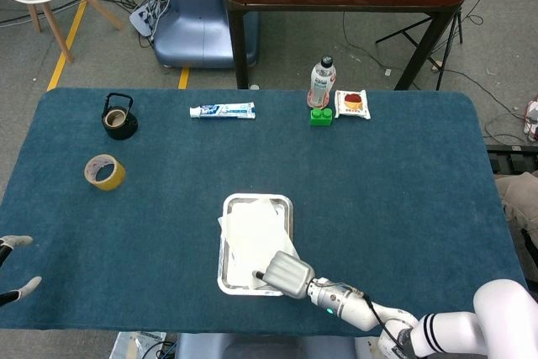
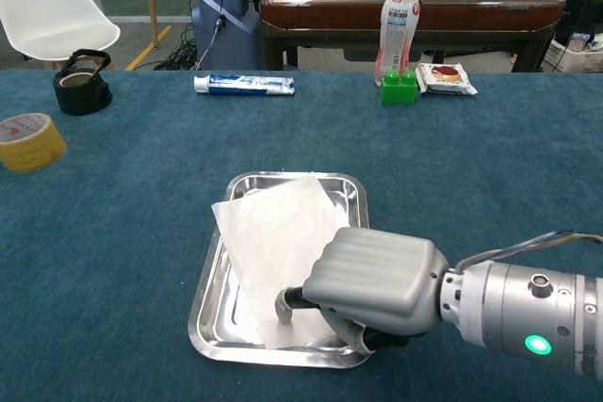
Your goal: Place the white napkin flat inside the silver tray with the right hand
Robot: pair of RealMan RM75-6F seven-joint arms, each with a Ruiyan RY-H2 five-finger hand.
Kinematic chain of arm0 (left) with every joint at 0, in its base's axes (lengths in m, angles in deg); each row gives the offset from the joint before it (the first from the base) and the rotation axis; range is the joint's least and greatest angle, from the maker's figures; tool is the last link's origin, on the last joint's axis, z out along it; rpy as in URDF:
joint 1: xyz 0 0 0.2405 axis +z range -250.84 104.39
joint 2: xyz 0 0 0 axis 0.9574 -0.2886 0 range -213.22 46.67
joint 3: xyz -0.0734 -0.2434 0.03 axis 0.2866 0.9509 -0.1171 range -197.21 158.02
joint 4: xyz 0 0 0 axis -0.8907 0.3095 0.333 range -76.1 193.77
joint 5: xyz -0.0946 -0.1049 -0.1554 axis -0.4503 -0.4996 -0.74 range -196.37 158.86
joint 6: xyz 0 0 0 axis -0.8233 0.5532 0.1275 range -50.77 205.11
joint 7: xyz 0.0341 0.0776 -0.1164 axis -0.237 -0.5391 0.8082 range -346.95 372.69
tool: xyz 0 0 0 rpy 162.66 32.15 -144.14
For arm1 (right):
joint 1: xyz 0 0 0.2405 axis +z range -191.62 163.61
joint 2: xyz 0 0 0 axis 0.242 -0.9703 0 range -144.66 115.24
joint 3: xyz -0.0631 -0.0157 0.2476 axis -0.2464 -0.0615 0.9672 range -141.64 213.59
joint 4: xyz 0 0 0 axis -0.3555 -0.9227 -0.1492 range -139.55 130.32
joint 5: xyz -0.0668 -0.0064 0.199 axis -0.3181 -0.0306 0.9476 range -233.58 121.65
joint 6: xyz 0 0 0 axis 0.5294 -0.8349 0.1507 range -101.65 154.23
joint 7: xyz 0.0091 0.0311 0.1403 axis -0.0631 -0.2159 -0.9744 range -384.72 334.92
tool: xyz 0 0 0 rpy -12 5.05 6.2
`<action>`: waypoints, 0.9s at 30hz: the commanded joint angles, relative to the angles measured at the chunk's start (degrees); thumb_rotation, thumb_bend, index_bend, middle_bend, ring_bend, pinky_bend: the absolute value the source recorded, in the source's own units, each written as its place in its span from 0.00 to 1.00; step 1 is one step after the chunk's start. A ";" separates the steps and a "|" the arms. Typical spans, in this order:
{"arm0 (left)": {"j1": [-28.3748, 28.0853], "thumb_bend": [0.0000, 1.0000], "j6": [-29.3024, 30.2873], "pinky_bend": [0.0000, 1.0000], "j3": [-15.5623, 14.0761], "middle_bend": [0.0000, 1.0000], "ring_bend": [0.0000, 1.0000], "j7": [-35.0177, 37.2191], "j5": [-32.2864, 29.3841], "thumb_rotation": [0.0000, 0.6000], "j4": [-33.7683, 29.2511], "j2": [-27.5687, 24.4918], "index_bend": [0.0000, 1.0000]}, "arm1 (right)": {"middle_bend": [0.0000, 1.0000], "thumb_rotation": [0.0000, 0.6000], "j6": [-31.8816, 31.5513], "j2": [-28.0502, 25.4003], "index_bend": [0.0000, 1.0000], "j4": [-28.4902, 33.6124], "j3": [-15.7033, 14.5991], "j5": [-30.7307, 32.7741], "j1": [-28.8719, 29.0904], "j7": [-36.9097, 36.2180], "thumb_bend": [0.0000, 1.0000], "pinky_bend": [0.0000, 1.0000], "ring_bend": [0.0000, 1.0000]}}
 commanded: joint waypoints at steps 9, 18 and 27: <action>-0.03 0.11 -0.10 0.49 -0.02 0.36 0.30 -0.12 -0.01 1.00 -0.04 0.03 0.33 | 1.00 1.00 -1.28 1.41 0.26 1.11 1.18 3.83 -1.17 3.75 1.00 1.00 0.98; 0.03 0.11 -0.03 0.49 0.03 0.36 0.30 0.23 -0.07 1.00 -0.14 -0.11 0.33 | 1.00 1.00 -2.12 2.88 0.25 1.76 1.76 6.47 -1.71 5.44 1.00 1.00 0.98; 0.28 0.11 0.38 0.49 0.18 0.36 0.30 0.74 -0.26 1.00 -0.22 -0.50 0.33 | 1.00 1.00 -1.28 3.59 0.25 2.29 2.02 9.88 -1.52 7.14 1.00 1.00 0.98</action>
